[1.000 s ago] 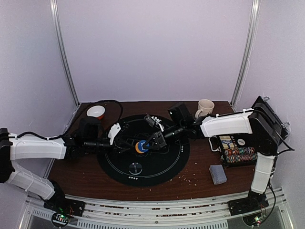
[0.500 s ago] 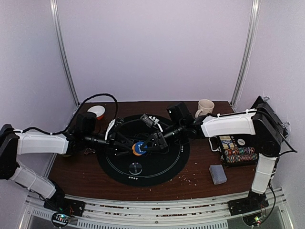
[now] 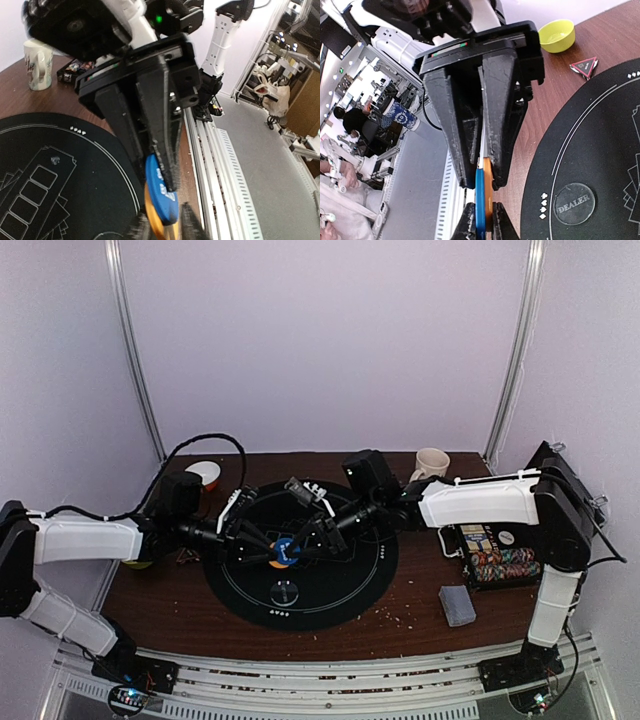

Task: Distribute texas hold em gaming equipment
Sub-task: Pick up the big blind button.

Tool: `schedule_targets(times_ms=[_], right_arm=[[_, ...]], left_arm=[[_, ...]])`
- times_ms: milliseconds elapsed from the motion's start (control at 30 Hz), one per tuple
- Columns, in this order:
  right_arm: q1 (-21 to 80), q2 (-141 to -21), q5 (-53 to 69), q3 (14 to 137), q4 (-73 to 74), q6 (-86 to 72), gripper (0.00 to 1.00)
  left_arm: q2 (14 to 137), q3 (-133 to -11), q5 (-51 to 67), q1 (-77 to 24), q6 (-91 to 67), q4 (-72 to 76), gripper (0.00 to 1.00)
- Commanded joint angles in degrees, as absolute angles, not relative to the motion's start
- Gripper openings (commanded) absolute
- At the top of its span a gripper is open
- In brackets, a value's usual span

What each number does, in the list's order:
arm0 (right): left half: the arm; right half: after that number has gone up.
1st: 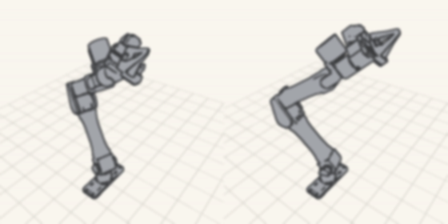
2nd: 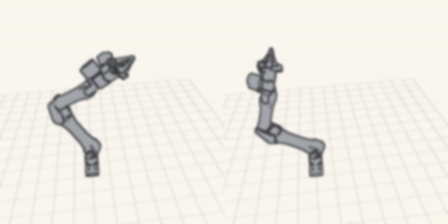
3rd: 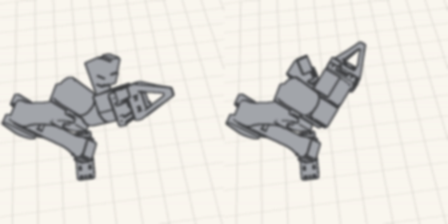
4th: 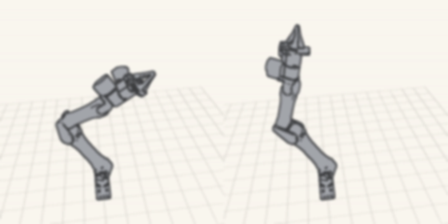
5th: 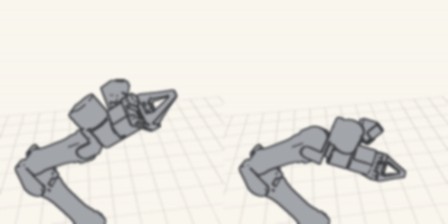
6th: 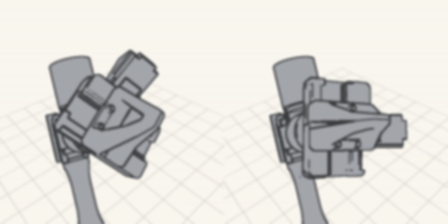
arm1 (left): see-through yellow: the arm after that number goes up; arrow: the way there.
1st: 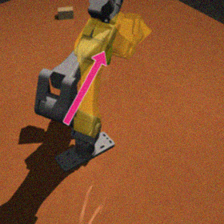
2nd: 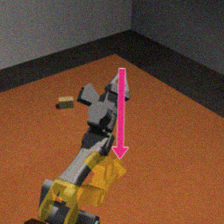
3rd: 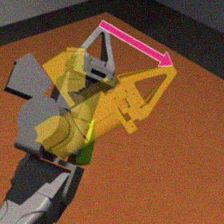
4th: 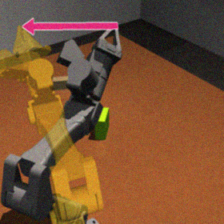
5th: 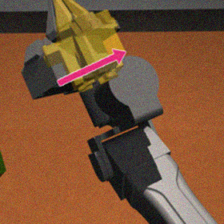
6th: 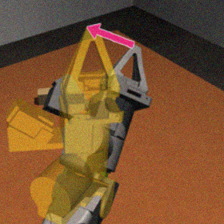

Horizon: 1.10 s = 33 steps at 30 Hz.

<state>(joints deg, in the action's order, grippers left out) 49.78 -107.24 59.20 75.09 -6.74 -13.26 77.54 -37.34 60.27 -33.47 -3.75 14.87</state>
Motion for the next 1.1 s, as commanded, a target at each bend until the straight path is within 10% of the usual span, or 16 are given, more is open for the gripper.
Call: schedule_targets(times_ms=[0,267,467,1067], right_arm=[[49.8,-105.0,59.4,76.1,-5.1,-12.8,0.00],[49.8,-105.1,59.1,76.5,-6.8,-13.8,0.00],[49.8,-104.7,58.9,77.0,-6.1,-13.1,0.00],[49.8,-105.4,57.9,77.6,-5.0,-12.6,0.00]], left_arm=[[76.3,-37.4,63.3,-33.5,-2.2,15.3,0.26],[77.3,-37.9,62.9,-33.6,-3.2,15.8,0.17],[75.1,-36.0,64.4,-33.6,-0.1,14.3,0.42],[75.5,-35.2,61.2,-33.6,-2.0,17.4,0.00]])
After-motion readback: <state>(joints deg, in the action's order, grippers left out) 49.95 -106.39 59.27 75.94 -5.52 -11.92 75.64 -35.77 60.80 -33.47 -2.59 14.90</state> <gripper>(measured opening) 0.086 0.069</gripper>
